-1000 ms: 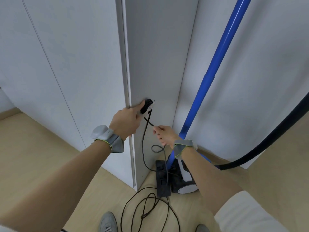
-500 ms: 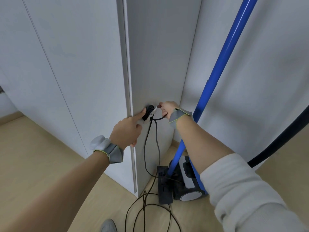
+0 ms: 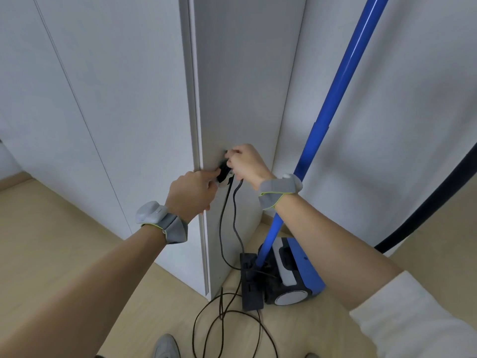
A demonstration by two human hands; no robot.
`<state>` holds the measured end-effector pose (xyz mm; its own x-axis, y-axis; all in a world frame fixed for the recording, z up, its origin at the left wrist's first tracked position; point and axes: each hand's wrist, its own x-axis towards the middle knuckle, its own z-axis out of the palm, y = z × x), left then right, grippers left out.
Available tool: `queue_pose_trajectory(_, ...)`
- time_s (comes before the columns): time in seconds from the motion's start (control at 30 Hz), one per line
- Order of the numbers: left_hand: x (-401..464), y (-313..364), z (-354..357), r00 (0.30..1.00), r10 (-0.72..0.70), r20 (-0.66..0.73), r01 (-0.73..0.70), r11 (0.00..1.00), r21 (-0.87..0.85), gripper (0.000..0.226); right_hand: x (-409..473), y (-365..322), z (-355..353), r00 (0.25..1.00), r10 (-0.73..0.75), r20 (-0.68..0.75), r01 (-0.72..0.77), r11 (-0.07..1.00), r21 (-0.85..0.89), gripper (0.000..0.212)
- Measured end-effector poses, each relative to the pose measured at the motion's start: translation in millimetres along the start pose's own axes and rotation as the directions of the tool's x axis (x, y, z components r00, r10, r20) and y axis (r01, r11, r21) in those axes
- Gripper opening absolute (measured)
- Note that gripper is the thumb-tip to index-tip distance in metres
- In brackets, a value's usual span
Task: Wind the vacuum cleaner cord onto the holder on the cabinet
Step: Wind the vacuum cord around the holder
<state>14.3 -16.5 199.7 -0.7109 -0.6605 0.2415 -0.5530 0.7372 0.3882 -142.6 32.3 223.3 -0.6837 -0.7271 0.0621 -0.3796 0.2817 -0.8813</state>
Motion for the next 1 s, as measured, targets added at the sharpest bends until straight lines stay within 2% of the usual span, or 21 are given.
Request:
queue_pose_trajectory(0.17,-1,-6,-3,0.976,0.072,-0.204,-0.049,0.992,0.12,0.023,-33,10,26,0.988,-0.124,-0.09,0.107,0.98,-0.171,0.021)
queue_pose_trajectory(0.3,0,-7,-1,0.972,0.089,-0.218,-0.06,0.989,0.137,0.014,-61,26,40,0.958,-0.273,-0.086,0.237,0.925,-0.299,0.013)
queue_pose_trajectory(0.4,0,-6,2,0.976,0.104,-0.192,-0.082,0.99,0.117,0.018,-73,36,51,0.938,-0.339,-0.068,0.295,0.888,-0.354,0.013)
queue_pose_trajectory(0.57,4,0,3,0.993,0.083,-0.087,-0.072,0.99,0.124,0.048,-84,56,70,0.907,-0.414,-0.074,0.348,0.837,-0.423,0.022)
queue_pose_trajectory(0.67,8,1,7,0.997,0.076,-0.012,-0.074,0.993,0.088,0.058,-88,72,82,0.921,-0.388,-0.04,0.344,0.856,-0.386,0.023)
queue_pose_trajectory(0.73,10,2,9,0.997,0.071,0.02,-0.072,0.996,0.061,0.06,-85,88,84,0.943,-0.332,-0.021,0.311,0.901,-0.303,0.019)
queue_pose_trajectory(0.8,10,0,9,0.998,0.059,0.022,-0.06,0.997,0.053,0.059,-70,109,80,0.978,-0.206,-0.018,0.198,0.958,-0.208,0.021)
queue_pose_trajectory(0.87,9,0,8,0.998,0.054,0.012,-0.055,0.997,0.051,0.057,-53,130,70,0.999,-0.052,-0.006,0.05,0.982,-0.184,0.027)
queue_pose_trajectory(1.0,6,1,8,0.999,0.047,0.025,-0.048,0.997,0.052,0.055,-25,152,44,0.98,0.182,0.08,-0.17,0.975,-0.141,0.039)
